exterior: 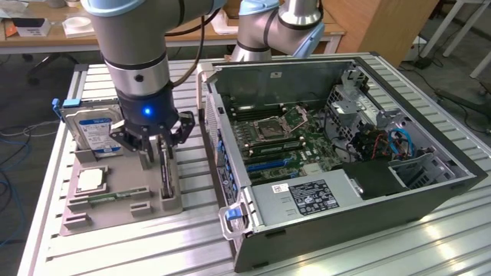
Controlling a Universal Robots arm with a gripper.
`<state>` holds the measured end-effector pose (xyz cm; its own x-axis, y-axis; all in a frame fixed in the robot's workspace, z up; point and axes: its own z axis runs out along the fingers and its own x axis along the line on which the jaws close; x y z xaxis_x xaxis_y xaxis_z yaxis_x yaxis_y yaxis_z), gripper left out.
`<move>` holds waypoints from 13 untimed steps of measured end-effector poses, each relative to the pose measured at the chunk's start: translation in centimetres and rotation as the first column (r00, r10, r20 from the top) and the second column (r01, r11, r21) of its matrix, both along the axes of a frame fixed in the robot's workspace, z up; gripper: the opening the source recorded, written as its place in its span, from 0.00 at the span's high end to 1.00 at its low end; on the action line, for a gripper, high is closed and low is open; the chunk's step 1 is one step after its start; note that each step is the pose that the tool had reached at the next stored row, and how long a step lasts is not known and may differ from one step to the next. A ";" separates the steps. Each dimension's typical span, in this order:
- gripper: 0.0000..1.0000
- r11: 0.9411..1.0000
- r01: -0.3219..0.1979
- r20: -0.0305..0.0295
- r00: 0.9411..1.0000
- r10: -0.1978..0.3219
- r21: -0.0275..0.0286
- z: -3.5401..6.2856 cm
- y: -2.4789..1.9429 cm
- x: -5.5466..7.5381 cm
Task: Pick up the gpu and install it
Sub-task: 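Pick up the gpu and move the gpu toward the slot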
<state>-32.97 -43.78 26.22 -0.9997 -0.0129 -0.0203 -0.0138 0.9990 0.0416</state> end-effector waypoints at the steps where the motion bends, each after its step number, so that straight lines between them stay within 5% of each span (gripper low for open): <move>1: 0.58 1.000 0.000 0.000 1.000 0.000 0.000 -0.08 0.00 0.0; 13: 0.58 1.000 0.000 0.000 1.000 0.000 0.000 -1.03 -0.04 0.0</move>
